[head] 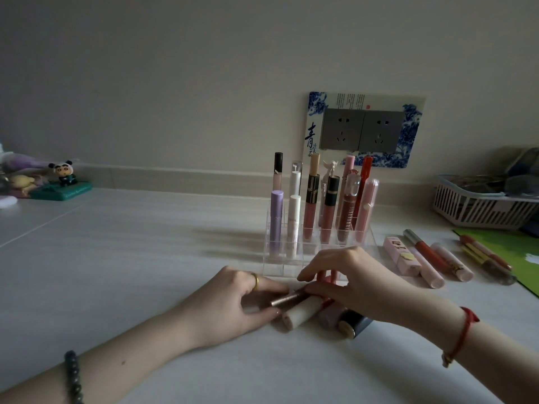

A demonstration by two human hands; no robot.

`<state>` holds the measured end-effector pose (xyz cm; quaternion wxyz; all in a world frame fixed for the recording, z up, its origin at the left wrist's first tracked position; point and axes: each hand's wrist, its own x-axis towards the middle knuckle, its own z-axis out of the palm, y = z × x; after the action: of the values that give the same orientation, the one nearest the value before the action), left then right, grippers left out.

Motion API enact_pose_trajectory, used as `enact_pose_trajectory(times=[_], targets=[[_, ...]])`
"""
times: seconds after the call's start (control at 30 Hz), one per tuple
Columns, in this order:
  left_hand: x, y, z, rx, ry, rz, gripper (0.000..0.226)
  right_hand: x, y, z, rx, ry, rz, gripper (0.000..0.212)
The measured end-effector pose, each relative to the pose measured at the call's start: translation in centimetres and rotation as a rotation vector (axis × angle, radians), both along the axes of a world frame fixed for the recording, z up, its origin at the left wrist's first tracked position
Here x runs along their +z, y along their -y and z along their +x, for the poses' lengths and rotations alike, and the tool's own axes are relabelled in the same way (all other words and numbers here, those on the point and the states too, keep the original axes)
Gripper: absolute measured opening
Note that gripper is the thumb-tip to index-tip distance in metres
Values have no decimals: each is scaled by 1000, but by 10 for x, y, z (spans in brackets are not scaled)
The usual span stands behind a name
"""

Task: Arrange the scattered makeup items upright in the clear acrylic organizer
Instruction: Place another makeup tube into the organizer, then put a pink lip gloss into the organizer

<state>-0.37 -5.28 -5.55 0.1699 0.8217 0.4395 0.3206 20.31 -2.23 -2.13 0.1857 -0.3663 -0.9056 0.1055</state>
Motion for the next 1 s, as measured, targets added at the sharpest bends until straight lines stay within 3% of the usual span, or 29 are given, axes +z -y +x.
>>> enact_pose_trajectory(times=[0.2,0.43,0.7,0.83,1.0], targets=[[1,-2,1,74,64,64,26,-2,-1,-2,16,12,55,23],[21,-5,13,80,321,134,28,3,0,-5,-28,-72,122,26],[57,-25,43,69,736,52,23,25,-13,-5,-103,-525,68,18],[52,-35,56,104,735,-7,22,29,-28,-6,-172,-705,39,18],[35,-37,60,91,688,-109,33,18,-39,-6,-227,-693,25,18]])
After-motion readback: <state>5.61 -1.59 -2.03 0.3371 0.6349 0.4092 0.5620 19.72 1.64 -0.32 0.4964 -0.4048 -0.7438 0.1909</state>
